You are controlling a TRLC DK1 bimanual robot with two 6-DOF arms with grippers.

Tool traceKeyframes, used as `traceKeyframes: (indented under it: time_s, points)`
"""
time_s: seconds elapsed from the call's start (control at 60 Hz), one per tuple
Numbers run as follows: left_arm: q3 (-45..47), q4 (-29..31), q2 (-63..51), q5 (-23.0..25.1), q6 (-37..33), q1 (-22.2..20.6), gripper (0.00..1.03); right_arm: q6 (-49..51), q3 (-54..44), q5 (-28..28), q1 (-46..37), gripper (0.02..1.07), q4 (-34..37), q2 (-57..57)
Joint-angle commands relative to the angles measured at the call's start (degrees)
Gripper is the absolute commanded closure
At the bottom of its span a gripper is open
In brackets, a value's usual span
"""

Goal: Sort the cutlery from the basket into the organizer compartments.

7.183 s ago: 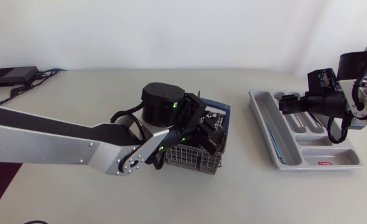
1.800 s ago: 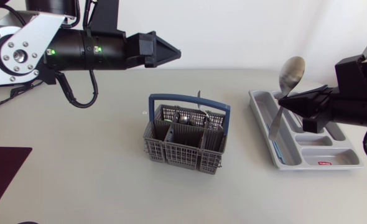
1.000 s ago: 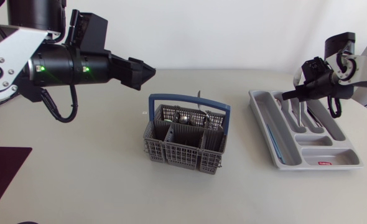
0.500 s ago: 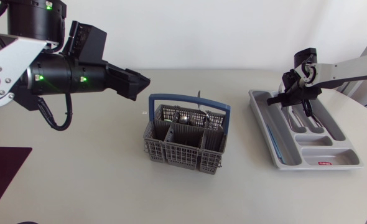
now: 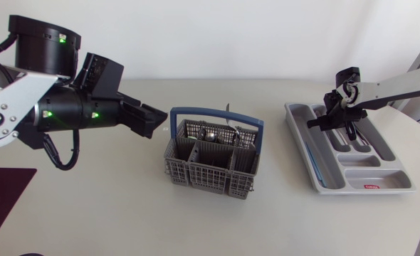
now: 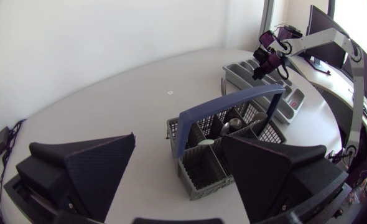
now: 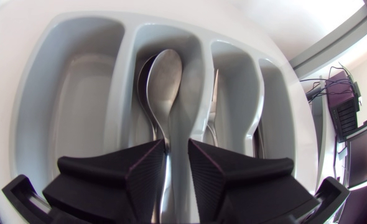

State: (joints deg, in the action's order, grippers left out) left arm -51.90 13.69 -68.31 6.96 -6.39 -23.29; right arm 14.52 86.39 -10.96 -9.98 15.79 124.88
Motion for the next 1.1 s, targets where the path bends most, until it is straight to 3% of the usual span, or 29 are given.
traceKeyframes:
  time_s: [0.0, 0.167, 0.4, 0.617, 0.917, 1.0, 1.033, 1.083]
  points:
    - [2.50, 0.28, 1.60, -0.28, -1.52, 0.17, 0.07, -1.52, -2.63, -0.11, 0.22, 0.46, -0.50, -2.98]
    - [5.05, 0.28, 1.87, -0.28, -2.75, -0.35, 0.07, -1.08, -6.58, 0.15, 0.57, 0.30, -0.85, -9.92]
    - [9.71, -1.92, 0.99, -0.28, -4.51, -1.85, 0.08, -0.11, -16.16, 4.46, 4.97, 0.30, -2.34, -22.84]
    - [13.49, -4.73, 0.02, -0.28, -5.65, -3.69, 0.19, -1.60, -21.61, 7.62, 12.53, 0.31, -2.26, -29.43]
    - [17.80, -8.16, -0.07, -0.28, -6.61, -5.10, 0.53, -4.86, -21.09, 10.70, 18.50, 0.74, -2.34, -28.20]
    - [18.76, -9.74, -0.50, -0.28, -7.14, -5.45, 0.69, -5.82, -19.33, 12.81, 19.12, 0.87, -1.73, -26.27]
    - [19.29, -10.71, -1.38, -0.28, -7.58, -5.72, 0.80, -6.44, -18.27, 14.04, 19.38, 0.95, -1.03, -25.04]
    - [19.64, -11.58, -2.17, -0.28, -7.93, -5.89, 0.89, -6.97, -17.04, 15.44, 19.65, 0.97, 0.12, -23.98]
